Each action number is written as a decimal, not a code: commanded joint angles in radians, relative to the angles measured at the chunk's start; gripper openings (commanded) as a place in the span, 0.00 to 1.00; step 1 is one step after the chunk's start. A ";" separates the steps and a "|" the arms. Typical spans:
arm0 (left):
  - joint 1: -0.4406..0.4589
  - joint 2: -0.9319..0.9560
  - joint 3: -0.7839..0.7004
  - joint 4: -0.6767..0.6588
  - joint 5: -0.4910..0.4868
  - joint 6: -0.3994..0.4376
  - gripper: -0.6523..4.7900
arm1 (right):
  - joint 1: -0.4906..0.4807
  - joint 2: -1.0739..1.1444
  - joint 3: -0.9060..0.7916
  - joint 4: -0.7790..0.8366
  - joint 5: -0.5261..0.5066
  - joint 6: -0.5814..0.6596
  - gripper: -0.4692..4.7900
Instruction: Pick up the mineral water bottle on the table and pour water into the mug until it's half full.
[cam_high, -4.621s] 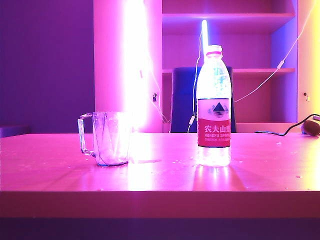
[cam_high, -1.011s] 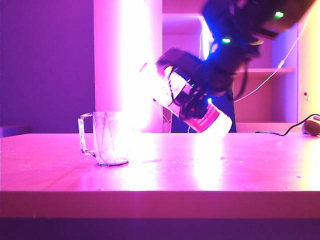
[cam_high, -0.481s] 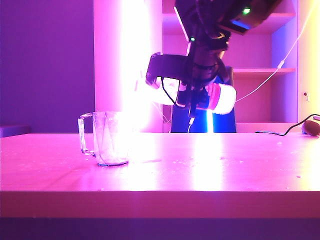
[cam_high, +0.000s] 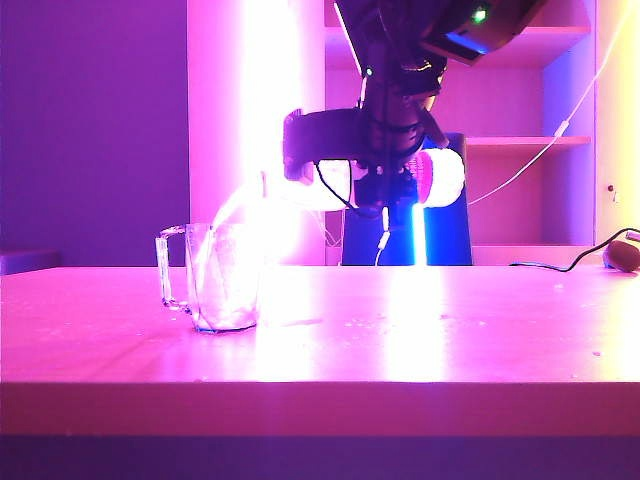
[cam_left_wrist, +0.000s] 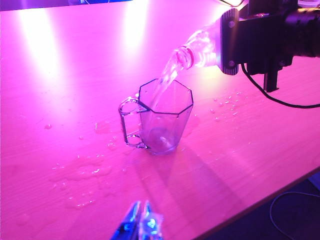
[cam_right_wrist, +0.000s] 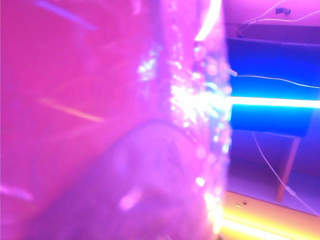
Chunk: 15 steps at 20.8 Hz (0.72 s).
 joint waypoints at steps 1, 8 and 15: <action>0.000 -0.001 0.005 0.012 0.005 -0.003 0.11 | 0.003 -0.011 0.011 0.051 0.037 -0.046 0.54; 0.000 -0.001 0.005 0.007 0.005 -0.003 0.11 | 0.010 -0.011 0.011 0.047 0.064 -0.097 0.54; 0.000 -0.001 0.005 0.005 0.005 -0.003 0.11 | 0.026 -0.011 0.011 0.046 0.064 -0.099 0.54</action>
